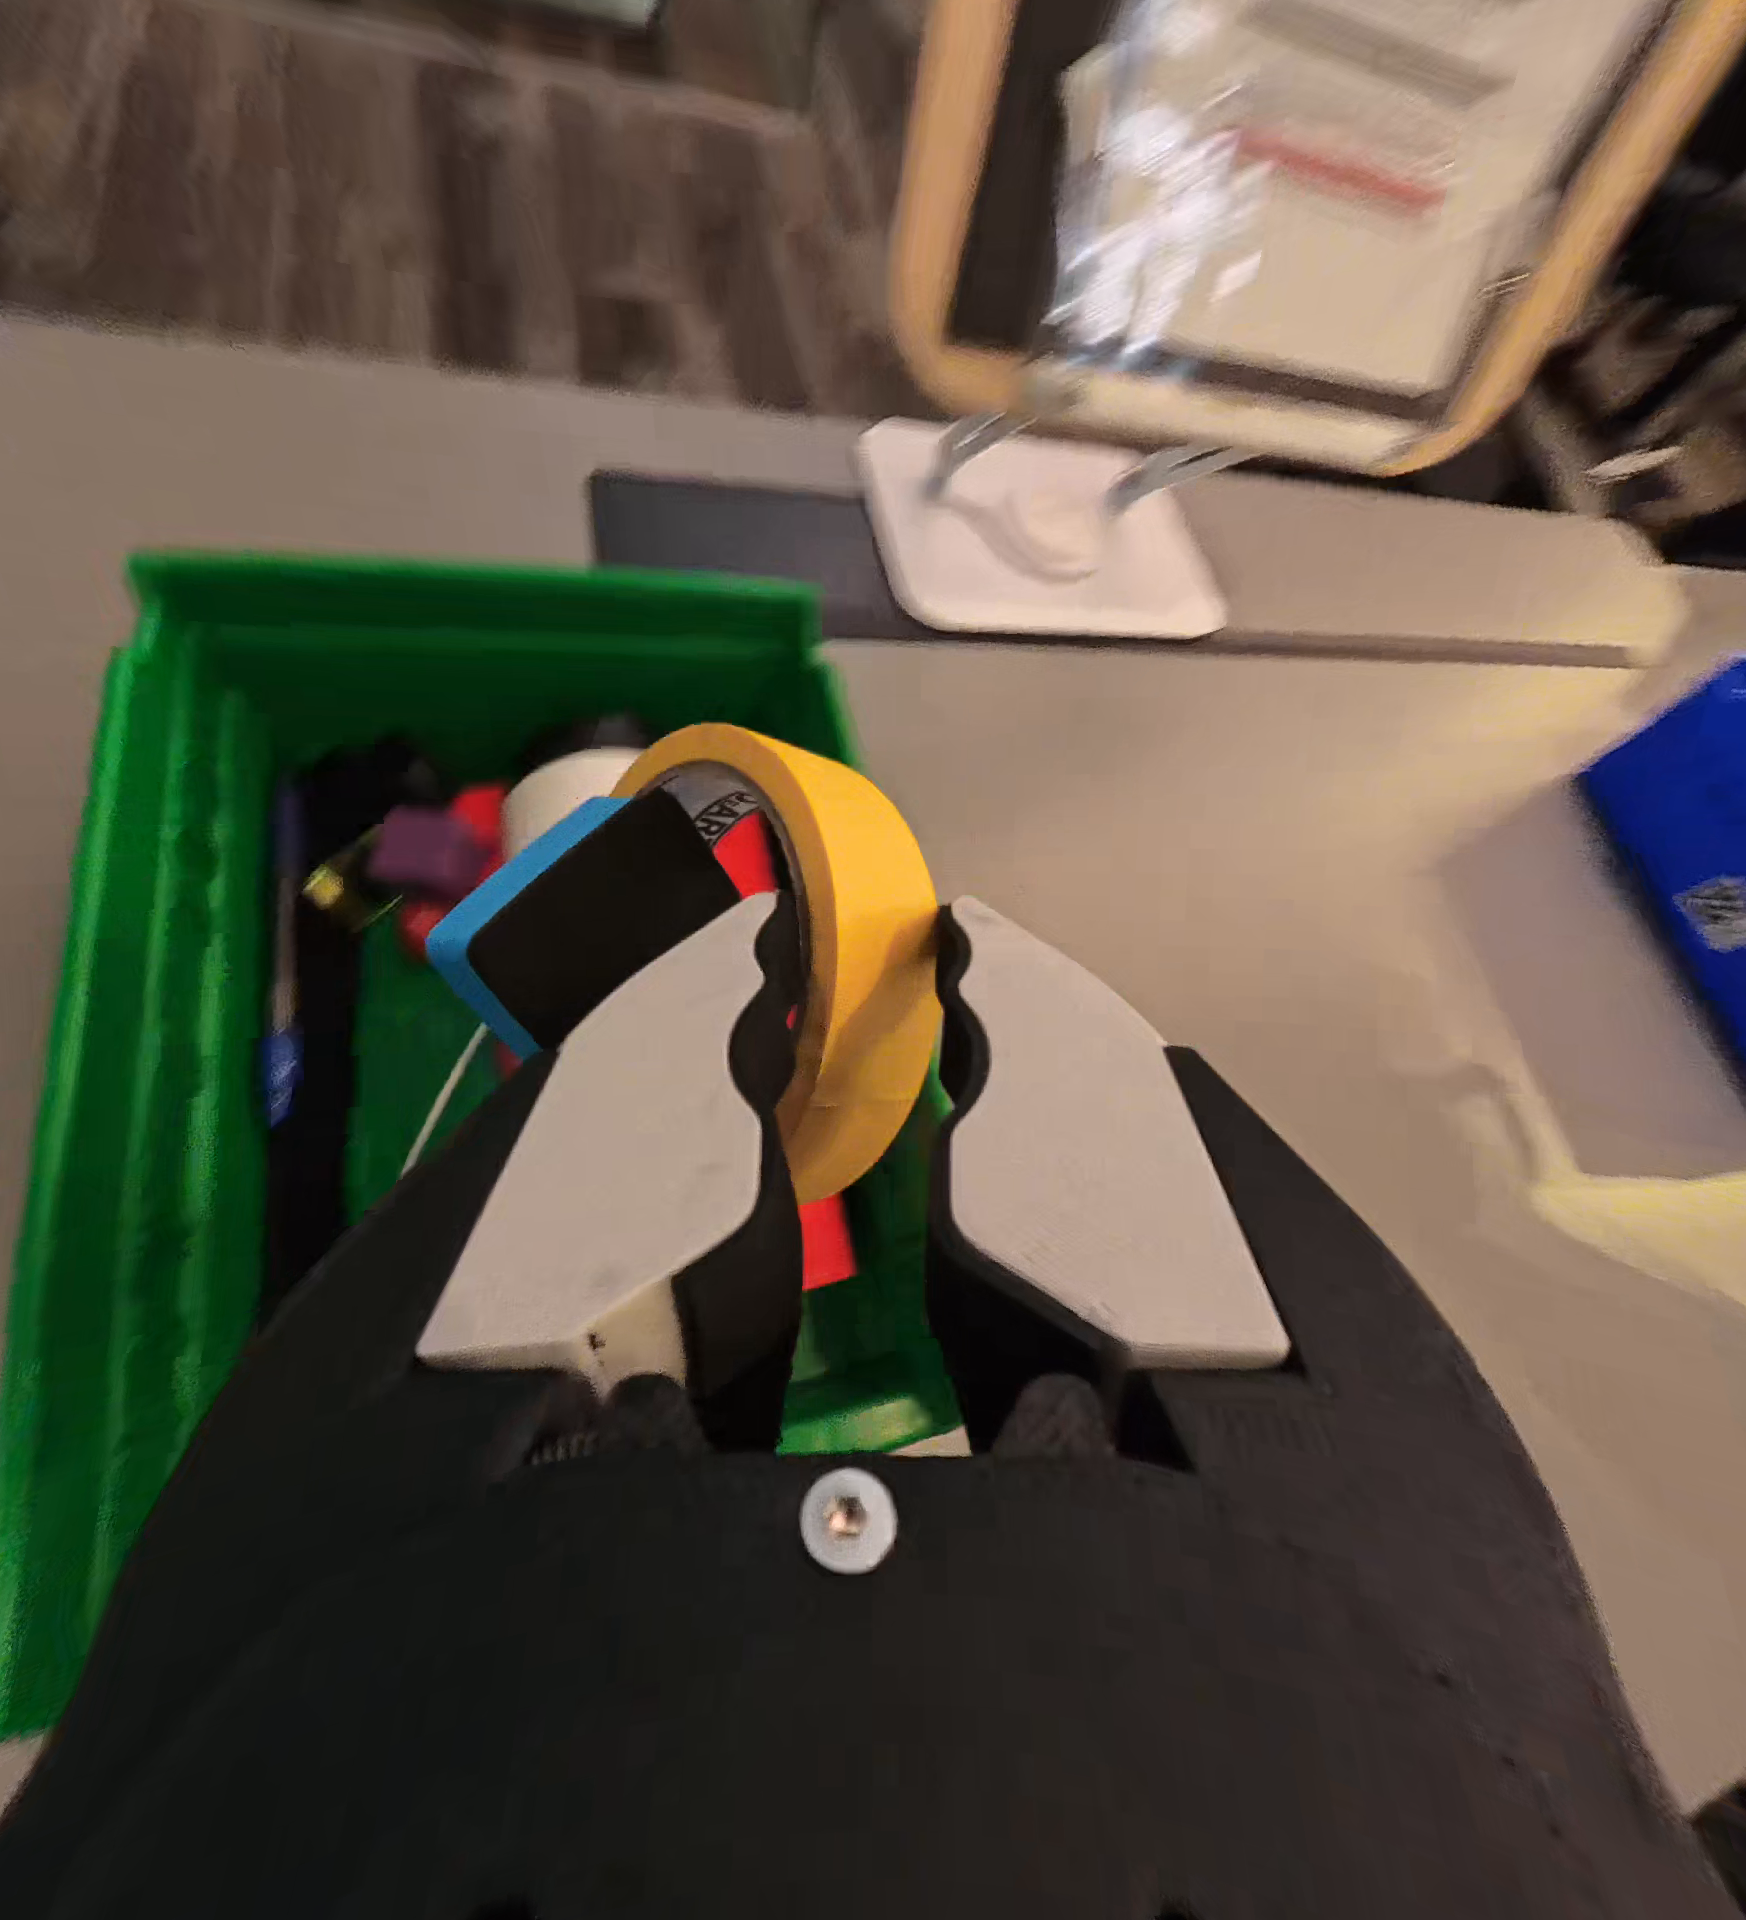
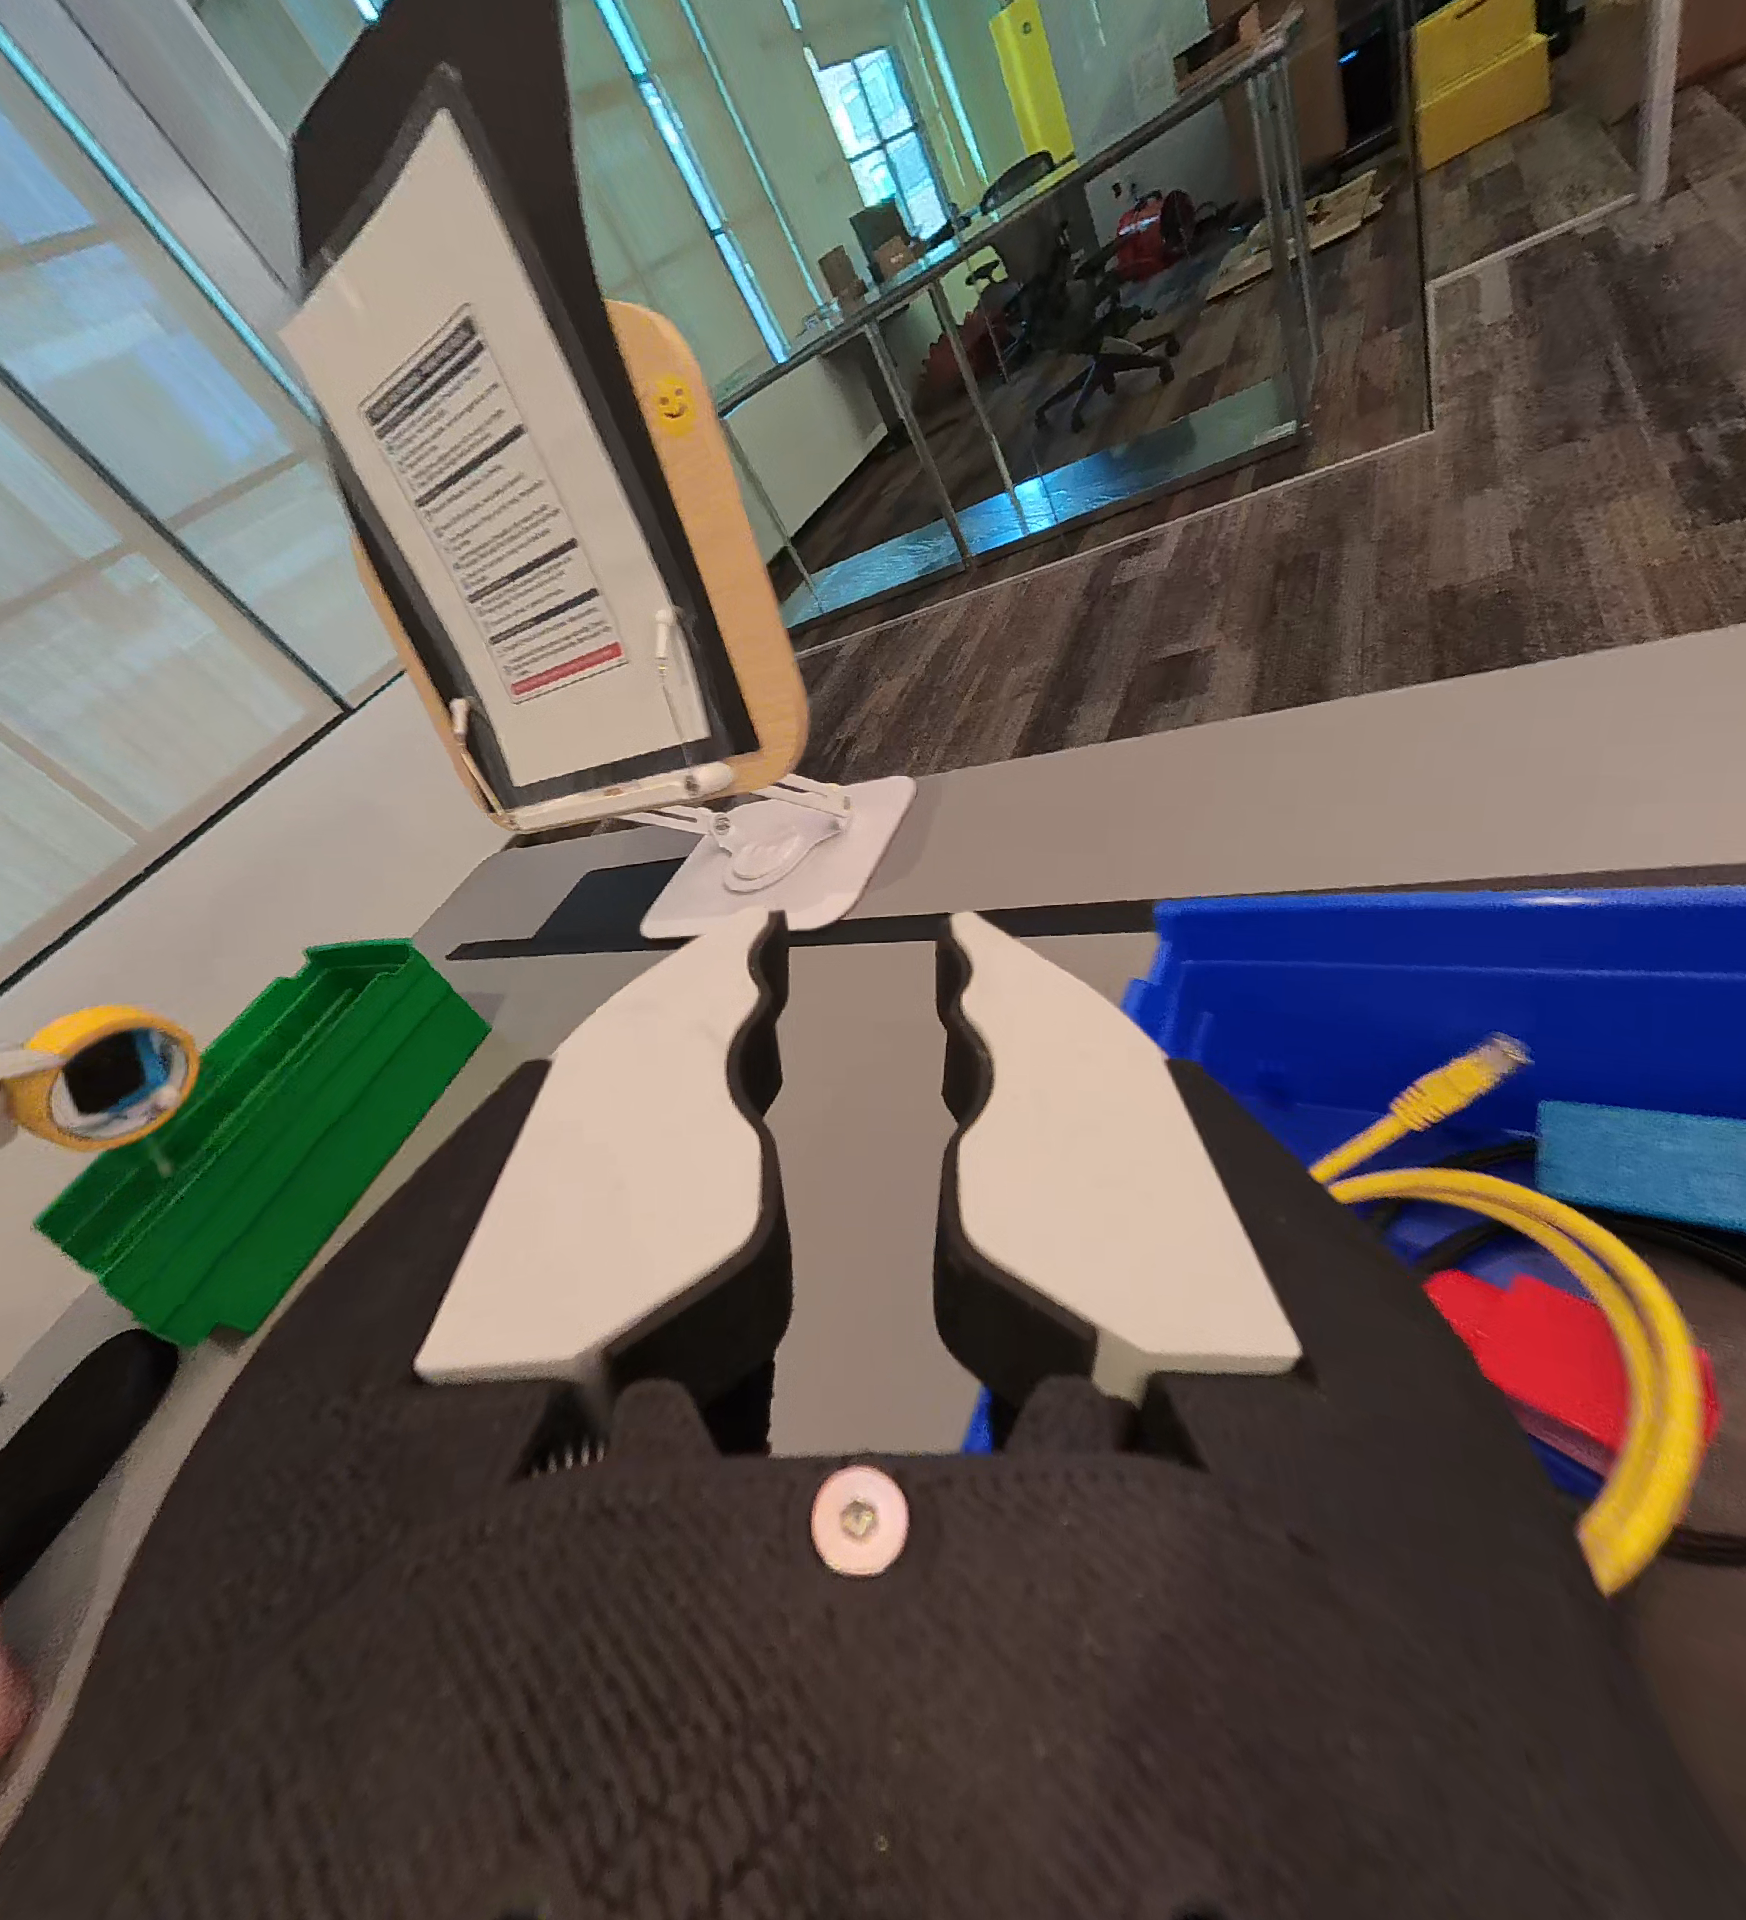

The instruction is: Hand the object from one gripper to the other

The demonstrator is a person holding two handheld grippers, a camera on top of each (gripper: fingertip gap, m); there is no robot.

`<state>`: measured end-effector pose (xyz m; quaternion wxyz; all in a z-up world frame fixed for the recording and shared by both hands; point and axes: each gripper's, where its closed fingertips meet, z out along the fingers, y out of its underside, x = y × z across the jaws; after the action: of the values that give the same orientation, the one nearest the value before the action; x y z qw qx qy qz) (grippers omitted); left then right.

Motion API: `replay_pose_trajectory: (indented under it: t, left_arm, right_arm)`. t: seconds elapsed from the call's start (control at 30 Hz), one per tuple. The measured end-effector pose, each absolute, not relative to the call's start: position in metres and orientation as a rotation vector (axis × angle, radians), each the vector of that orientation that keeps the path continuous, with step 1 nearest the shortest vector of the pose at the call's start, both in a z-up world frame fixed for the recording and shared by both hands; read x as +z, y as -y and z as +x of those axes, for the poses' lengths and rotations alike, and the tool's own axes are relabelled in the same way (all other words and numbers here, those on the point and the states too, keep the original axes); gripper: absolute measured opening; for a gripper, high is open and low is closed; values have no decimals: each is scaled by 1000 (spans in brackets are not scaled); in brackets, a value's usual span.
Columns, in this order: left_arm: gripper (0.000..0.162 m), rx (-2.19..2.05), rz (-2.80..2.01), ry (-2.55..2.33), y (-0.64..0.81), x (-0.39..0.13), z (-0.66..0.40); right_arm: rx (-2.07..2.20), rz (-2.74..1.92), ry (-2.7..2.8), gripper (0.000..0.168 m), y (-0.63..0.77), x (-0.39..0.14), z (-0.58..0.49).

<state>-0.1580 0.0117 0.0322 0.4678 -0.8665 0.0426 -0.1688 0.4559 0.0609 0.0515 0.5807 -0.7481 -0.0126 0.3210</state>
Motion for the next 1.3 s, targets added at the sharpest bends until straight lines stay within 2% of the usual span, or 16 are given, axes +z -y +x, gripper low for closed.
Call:
replay_pose_trajectory:
  t: [0.03,0.17,0.3,0.4,0.5,0.57,0.67,1.1,1.17,1.3]
  left_arm:
    - [24,-461,-2066,-167,-7,47,-142]
    - [23,-690,-1873,-499,17,90,-60]
    - [22,-924,-1760,-741,38,106,8]
    - [23,-1056,-1715,-850,49,109,41]
    - [22,-1114,-1716,-905,54,105,58]
    - [22,-1065,-1749,-905,47,98,61]
    - [22,-1077,-1757,-890,43,96,60]
    - [21,-1059,-1727,-822,37,104,40]
    - [21,-1059,-1701,-809,39,110,37]
    - [21,-1064,-1624,-803,48,125,29]
  right_arm:
    - [771,-1737,60,28,-60,57,445]
    - [815,-1664,310,28,-45,83,375]
    - [828,-1542,693,28,-13,92,266]
    - [910,-1477,944,33,17,72,188]
    - [817,-1473,1148,39,29,36,146]
    - [708,-1516,1224,39,23,13,142]
    - [767,-1611,1274,38,21,-11,147]
    - [785,-1779,1221,35,-3,-45,160]
    - [739,-1804,1196,39,-11,-54,162]
    - [490,-1840,1126,64,-48,-86,175]
